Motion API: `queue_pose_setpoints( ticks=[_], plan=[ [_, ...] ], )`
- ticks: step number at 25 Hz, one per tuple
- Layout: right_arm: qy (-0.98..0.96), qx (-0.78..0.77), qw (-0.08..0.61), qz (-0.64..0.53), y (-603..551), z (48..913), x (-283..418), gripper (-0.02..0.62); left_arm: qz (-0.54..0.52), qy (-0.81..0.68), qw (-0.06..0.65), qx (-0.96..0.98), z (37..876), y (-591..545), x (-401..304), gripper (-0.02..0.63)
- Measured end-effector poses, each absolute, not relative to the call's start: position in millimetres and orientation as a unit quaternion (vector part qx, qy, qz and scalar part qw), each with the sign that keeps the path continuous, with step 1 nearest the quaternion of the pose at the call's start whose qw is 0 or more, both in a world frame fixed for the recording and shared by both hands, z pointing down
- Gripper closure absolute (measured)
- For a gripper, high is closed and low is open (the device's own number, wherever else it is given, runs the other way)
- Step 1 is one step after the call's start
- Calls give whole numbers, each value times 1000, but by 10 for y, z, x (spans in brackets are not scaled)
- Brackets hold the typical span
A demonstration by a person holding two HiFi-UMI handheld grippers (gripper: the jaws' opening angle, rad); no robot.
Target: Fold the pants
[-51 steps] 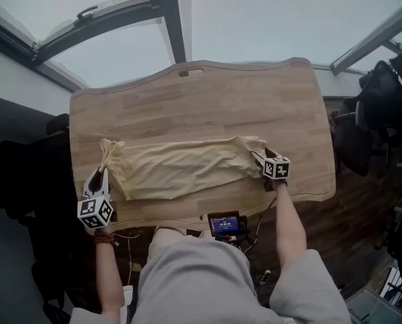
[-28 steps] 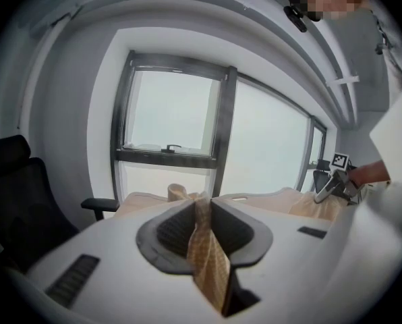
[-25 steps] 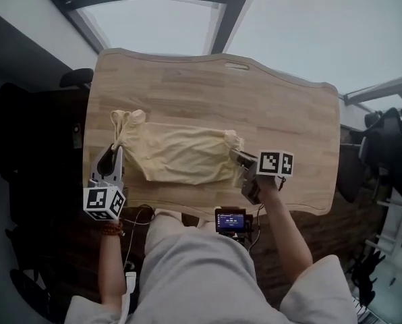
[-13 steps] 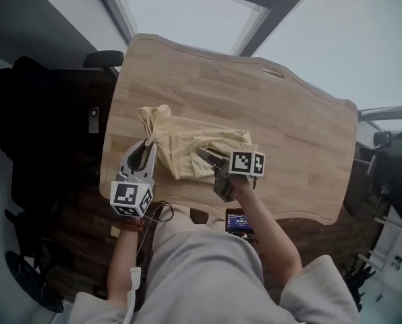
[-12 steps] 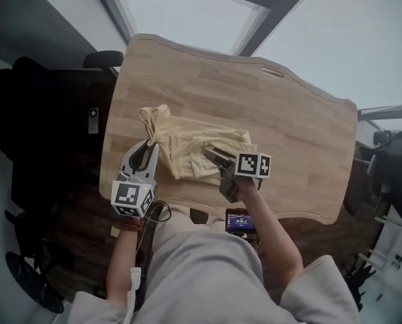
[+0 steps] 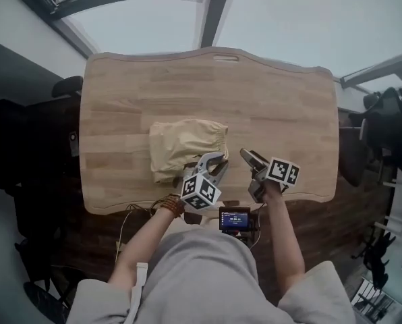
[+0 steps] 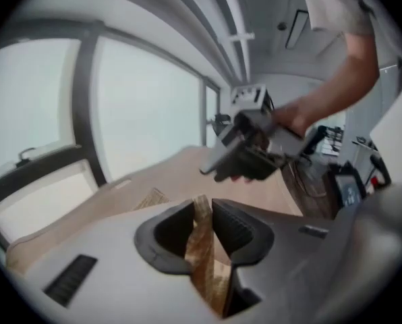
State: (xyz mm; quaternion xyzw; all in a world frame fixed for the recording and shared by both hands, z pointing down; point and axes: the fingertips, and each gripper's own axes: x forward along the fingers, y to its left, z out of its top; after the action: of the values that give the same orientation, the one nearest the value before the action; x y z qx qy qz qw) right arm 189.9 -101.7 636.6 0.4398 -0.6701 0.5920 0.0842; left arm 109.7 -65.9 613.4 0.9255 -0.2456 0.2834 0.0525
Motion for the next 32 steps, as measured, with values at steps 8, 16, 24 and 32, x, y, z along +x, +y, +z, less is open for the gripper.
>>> queue_pose_setpoints(
  ticks=[8,16,24,32],
  plan=[
    [-792,358,208,449,-1231,6748,1600,313,334,-286,90,894,6370,-323,576,454],
    [-846,242,458,128,-1602,7476,536,481,481,-281,96,825,7458,22,-673,527],
    [-855,261,404,192,-1852,7260,592,393,343,-328,143,869,7066,-43,-875,531],
    [-855,172,460,165,-934,7634,255,471,367,-395,227,811,7579,-706,-1228,537]
  ],
)
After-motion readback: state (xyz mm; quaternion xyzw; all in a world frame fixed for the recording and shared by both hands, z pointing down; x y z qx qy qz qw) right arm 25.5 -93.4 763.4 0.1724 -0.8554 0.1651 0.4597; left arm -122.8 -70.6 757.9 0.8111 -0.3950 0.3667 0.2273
